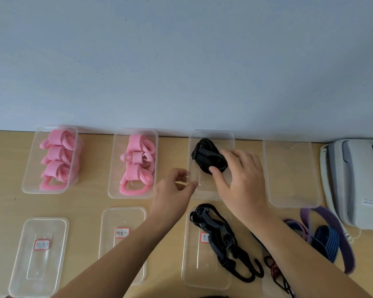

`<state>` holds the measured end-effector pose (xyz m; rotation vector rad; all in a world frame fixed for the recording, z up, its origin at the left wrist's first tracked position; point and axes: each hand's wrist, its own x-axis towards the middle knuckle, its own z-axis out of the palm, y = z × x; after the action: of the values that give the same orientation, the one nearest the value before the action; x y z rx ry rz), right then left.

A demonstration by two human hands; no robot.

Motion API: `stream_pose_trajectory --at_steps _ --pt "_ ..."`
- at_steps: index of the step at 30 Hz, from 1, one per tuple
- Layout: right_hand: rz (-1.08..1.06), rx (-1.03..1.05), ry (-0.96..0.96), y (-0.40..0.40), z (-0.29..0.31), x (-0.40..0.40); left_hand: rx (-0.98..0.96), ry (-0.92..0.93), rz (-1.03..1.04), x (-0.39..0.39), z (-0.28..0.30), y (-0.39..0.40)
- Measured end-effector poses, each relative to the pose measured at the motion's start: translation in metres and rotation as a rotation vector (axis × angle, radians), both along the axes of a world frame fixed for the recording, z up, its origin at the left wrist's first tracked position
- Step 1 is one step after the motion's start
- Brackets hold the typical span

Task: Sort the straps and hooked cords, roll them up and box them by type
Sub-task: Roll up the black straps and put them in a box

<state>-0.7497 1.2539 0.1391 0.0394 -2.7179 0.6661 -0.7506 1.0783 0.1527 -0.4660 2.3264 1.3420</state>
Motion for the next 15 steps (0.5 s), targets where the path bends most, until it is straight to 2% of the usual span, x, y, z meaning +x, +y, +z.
stream_pose_trajectory --at_steps 6,8,12,15 --pt "-0.051 -0.083 -0.014 -0.002 0.01 0.051 -0.116 0.218 -0.087 0.017 0.0 -0.003" --pt "-0.041 -0.071 -0.107 -0.005 0.012 0.074 -0.114 0.267 -0.093 0.026 0.0 -0.007" --pt "-0.039 0.02 -0.415 -0.021 0.013 0.108 -0.067 0.318 -0.07 0.047 0.005 -0.018" --pt "-0.107 0.024 -0.327 -0.033 0.017 0.118 -0.018 0.324 -0.065 0.061 0.01 -0.027"
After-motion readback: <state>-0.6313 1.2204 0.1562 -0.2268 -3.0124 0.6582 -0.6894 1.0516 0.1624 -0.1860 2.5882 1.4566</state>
